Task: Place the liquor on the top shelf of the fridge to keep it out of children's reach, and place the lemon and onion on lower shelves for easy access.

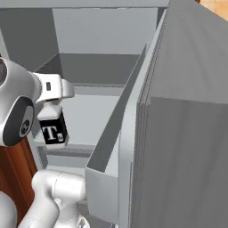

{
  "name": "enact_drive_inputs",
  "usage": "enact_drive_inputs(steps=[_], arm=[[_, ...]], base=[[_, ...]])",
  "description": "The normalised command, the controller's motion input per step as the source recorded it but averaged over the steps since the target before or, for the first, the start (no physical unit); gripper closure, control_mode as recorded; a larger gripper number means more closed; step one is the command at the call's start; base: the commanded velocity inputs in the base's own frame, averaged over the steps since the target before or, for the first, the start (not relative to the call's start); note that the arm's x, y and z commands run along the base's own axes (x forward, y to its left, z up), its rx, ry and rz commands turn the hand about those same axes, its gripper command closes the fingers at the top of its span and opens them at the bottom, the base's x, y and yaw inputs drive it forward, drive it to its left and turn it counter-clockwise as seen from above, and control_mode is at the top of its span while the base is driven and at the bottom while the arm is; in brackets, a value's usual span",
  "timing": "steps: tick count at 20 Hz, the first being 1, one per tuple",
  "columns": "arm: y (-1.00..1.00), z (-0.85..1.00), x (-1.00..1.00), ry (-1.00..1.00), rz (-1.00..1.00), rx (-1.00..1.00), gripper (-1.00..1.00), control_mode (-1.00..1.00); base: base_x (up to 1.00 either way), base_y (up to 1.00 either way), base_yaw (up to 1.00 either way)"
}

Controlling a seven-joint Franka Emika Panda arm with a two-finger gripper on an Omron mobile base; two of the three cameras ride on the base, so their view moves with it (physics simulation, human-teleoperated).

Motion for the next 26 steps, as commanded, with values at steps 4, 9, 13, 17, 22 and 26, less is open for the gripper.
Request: enact_drive_inputs(steps=[4, 9, 13, 17, 22, 26], arm=[[0.0, 0.0, 0.1, -0.14, 0.04, 0.0, 1.0, -1.0], [-0.03, 0.14, 0.01, -0.3, 0.05, 0.0, 1.0, -1.0], [-0.08, 0.39, 0.0, -0.27, 0.04, 0.0, 1.0, -1.0], [0.0, 0.64, 0.01, -0.13, 0.01, 0.0, 1.0, -1.0], [0.0, 0.69, 0.05, -0.01, 0.0, 0.0, 1.0, -1.0], [0.0, 0.34, 0.21, 0.04, 0.0, 0.0, 1.0, -1.0]], base=[[0.18, 0.0, 0.02], [0.0, 0.0, 0.0], [0.0, 0.0, 0.0], [0.0, 0.0, 0.0], [0.0, 0.0, 0.0], [0.0, 0.0, 0.0]])
